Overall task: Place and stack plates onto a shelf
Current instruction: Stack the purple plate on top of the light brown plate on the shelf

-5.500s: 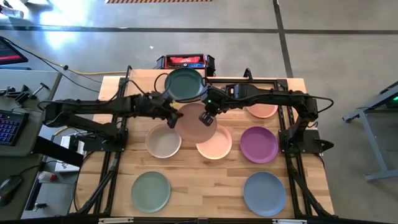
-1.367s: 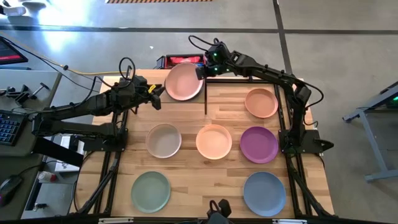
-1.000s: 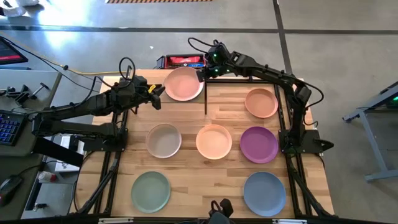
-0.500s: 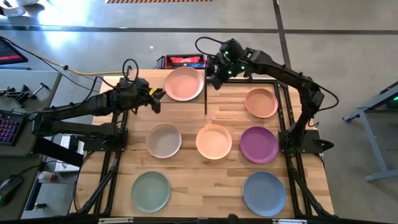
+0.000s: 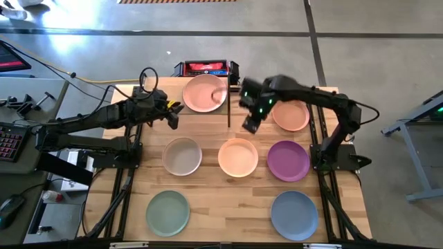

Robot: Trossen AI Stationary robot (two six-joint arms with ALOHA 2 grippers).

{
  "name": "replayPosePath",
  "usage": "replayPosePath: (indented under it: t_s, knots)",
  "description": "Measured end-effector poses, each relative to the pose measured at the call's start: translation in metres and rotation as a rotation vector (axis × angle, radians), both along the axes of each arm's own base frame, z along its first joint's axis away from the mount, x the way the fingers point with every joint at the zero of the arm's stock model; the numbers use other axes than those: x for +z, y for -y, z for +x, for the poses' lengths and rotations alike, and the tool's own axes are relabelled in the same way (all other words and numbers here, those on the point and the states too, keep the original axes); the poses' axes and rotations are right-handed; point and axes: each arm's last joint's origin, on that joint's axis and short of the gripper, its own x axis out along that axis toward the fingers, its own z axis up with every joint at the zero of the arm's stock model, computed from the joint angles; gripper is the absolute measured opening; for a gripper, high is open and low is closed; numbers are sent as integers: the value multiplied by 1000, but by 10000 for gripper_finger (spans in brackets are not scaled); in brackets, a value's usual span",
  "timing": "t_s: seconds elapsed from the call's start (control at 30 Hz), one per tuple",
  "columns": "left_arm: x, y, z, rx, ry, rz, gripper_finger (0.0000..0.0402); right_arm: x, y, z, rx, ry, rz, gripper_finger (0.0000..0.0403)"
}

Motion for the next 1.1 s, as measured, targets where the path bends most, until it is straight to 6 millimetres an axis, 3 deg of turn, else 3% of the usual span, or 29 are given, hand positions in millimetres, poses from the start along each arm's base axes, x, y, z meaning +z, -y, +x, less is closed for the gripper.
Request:
replayPosePath:
  t_s: [0.3, 0.6, 1.1]
  knots:
    - [-3, 1, -1, -37, -26, -27, 97, -60, -61, 0, -30, -222, 66, 90]
    - [-3, 2, -1, -39, -27, -28, 97, -108, -106, -13, -154, -376, 82, 90]
    - [-7, 2, -3, -39, -74, -42, 97, -135, -138, -31, -269, -440, -85, 90]
